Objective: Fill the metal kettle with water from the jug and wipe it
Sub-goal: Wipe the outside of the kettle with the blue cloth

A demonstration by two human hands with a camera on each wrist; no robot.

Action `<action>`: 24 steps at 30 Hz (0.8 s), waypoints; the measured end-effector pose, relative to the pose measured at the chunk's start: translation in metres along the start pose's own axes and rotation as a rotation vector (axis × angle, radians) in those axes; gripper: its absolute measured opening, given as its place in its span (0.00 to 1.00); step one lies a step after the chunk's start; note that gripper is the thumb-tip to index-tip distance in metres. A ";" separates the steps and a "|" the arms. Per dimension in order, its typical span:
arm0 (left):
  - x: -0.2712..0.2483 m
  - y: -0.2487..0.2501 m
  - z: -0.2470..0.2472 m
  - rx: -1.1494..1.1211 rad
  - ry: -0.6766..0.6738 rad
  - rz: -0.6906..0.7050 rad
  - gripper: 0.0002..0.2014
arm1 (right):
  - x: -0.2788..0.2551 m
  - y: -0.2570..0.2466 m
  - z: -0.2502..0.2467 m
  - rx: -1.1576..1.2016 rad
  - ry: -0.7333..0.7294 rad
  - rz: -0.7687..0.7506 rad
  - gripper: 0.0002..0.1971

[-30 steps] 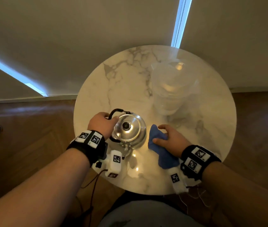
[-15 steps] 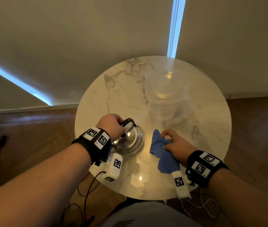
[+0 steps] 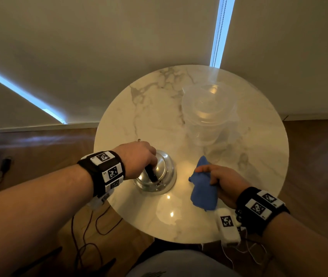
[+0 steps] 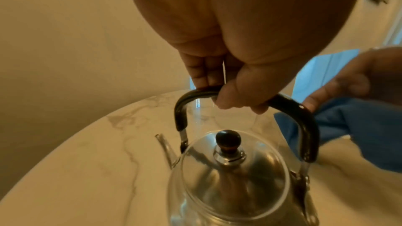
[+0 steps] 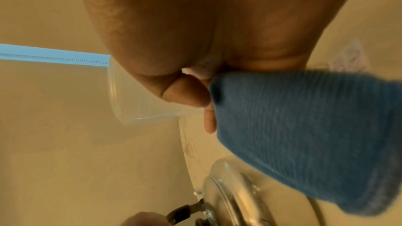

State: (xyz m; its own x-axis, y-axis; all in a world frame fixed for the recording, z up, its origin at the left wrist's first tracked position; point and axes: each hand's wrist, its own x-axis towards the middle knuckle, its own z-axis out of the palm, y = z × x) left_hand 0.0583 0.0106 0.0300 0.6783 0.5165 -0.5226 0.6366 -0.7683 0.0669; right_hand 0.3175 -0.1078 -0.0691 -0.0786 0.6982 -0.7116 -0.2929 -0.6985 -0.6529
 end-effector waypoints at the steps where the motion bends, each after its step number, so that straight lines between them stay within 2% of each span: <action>1: -0.001 -0.001 0.002 0.048 -0.004 0.043 0.17 | 0.000 0.000 0.002 0.024 -0.009 -0.001 0.29; 5: -0.007 0.000 0.012 0.167 -0.032 0.122 0.19 | 0.005 0.001 0.011 -0.064 -0.033 -0.060 0.33; 7: -0.012 0.003 0.015 0.126 -0.005 0.076 0.18 | 0.005 0.002 0.019 -0.148 -0.068 -0.104 0.31; 9: -0.018 0.016 0.015 -0.017 0.117 0.014 0.16 | 0.003 0.001 0.027 -0.252 -0.074 -0.170 0.26; 11: -0.019 0.041 0.016 -0.225 0.271 -0.017 0.20 | 0.002 0.001 0.036 -0.272 -0.079 -0.219 0.16; 13: -0.016 0.068 0.020 -0.428 0.307 -0.098 0.27 | 0.004 0.003 0.042 -0.224 -0.092 -0.194 0.08; 15: -0.006 0.084 0.030 -0.543 0.300 -0.214 0.26 | 0.004 0.002 0.045 -0.302 -0.052 -0.231 0.07; 17: 0.001 0.085 0.037 -0.650 0.338 -0.309 0.16 | 0.003 -0.004 0.043 -0.575 0.006 -0.317 0.10; 19: 0.003 0.076 0.040 -0.774 0.386 -0.372 0.08 | 0.004 -0.008 0.038 -0.774 0.037 -0.321 0.15; 21: 0.003 0.068 0.038 -0.852 0.425 -0.411 0.07 | 0.003 -0.010 0.035 -0.864 0.100 -0.328 0.15; 22: 0.004 0.063 0.036 -0.886 0.444 -0.429 0.07 | 0.000 -0.010 0.036 -0.891 0.114 -0.392 0.13; 23: 0.005 0.059 0.033 -0.923 0.459 -0.451 0.07 | -0.004 -0.010 0.040 -0.869 0.094 -0.477 0.16; 24: 0.008 0.054 0.033 -0.967 0.471 -0.480 0.07 | -0.009 -0.009 0.047 -0.804 0.033 -0.534 0.25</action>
State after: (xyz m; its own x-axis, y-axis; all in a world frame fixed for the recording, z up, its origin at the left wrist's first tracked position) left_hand 0.0855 -0.0390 0.0016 0.2328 0.9191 -0.3179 0.7396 0.0449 0.6715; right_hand 0.2761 -0.1005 -0.0447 -0.0935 0.9588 -0.2684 0.4587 -0.1978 -0.8663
